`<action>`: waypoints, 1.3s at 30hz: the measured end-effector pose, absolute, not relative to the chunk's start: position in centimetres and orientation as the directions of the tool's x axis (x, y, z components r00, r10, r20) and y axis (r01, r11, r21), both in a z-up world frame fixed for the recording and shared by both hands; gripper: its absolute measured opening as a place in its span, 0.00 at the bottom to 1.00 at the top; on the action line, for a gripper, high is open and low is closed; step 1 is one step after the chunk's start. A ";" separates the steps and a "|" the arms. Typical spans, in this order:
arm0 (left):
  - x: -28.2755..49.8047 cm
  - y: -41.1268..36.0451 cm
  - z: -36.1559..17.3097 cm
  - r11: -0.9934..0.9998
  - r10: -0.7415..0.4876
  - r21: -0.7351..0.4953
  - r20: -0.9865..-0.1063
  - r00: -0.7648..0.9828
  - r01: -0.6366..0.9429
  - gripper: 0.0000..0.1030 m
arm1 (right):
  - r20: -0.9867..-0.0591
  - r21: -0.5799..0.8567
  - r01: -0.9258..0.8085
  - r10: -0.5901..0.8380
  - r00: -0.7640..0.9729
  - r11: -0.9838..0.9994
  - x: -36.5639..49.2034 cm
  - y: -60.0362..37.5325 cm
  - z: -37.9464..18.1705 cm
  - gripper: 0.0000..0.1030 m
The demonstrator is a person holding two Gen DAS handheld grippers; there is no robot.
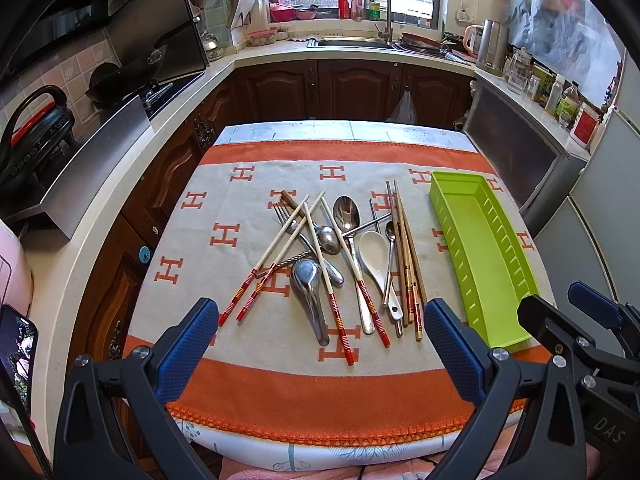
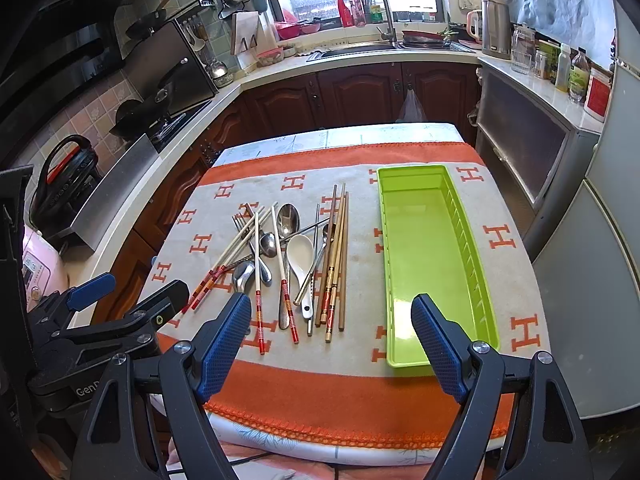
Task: Organize utensils
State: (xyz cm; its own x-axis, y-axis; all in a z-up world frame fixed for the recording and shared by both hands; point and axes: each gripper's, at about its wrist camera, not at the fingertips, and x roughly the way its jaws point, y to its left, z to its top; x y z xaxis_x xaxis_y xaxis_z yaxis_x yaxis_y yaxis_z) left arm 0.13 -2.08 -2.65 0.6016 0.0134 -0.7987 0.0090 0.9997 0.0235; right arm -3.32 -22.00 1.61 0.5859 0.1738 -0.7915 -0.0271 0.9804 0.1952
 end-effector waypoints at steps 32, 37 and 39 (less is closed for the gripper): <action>12.5 8.7 -5.9 0.992 -0.121 -0.096 -0.872 0.474 0.076 0.99 | -0.884 0.277 -0.119 0.301 0.357 0.954 10.3 -16.4 -2.2 0.64; 15.4 9.2 -9.2 0.992 -0.114 -0.081 -0.914 0.390 0.100 0.98 | -0.908 0.283 -0.126 0.308 0.285 0.951 13.9 -14.8 -5.3 0.55; 16.3 9.4 -11.1 0.987 -0.139 -0.104 -0.929 0.343 0.119 0.91 | -0.907 0.317 -0.126 0.339 0.250 0.940 15.2 -13.9 -6.8 0.51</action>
